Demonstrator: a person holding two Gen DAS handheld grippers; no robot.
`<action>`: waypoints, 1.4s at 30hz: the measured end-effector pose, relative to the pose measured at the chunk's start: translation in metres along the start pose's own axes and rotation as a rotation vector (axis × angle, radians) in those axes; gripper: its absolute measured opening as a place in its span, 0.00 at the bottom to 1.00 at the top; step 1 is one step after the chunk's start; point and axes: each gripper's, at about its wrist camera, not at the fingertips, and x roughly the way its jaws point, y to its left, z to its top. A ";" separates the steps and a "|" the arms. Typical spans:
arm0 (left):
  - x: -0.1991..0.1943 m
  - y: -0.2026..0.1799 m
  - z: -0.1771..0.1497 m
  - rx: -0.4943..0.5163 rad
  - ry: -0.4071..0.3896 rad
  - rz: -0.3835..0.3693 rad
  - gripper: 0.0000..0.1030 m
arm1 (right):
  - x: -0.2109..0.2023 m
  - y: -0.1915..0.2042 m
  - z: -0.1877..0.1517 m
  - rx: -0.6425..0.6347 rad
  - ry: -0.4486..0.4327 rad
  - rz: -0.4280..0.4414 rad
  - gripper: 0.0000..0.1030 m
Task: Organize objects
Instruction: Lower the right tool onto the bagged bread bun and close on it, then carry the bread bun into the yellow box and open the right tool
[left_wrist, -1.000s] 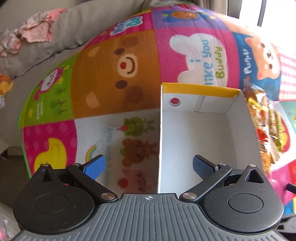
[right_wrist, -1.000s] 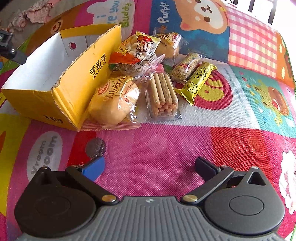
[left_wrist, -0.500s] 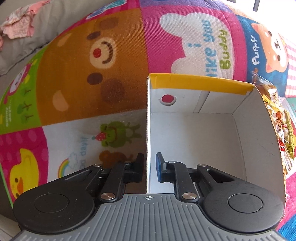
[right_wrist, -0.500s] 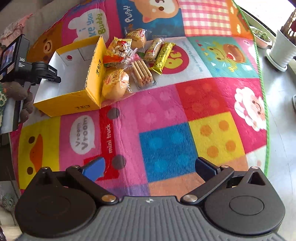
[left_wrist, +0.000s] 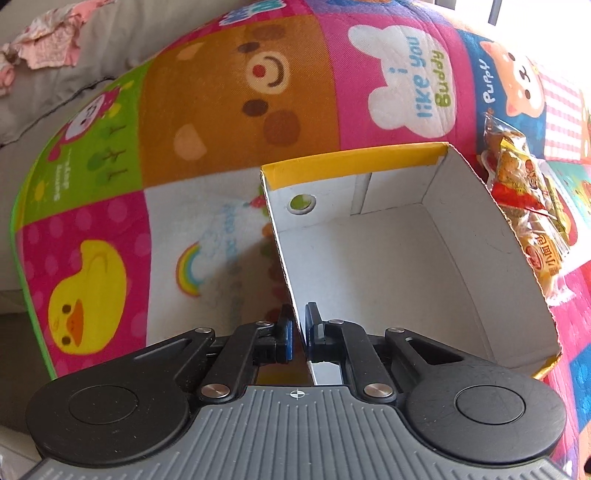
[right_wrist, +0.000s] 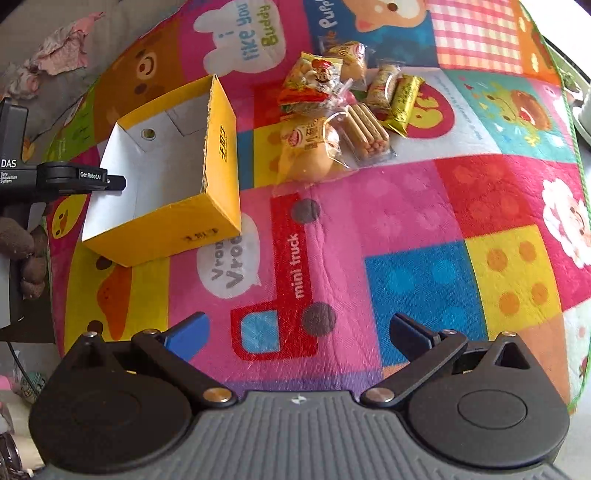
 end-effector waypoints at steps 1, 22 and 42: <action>-0.002 0.003 -0.003 -0.012 0.004 0.005 0.08 | -0.001 0.000 0.004 -0.012 -0.010 0.004 1.00; -0.006 -0.008 -0.025 -0.144 0.063 0.113 0.08 | 0.100 0.000 0.125 -0.162 -0.114 0.028 0.77; -0.009 0.002 -0.040 -0.181 0.071 0.018 0.08 | -0.017 -0.005 0.036 -0.219 0.188 0.098 0.56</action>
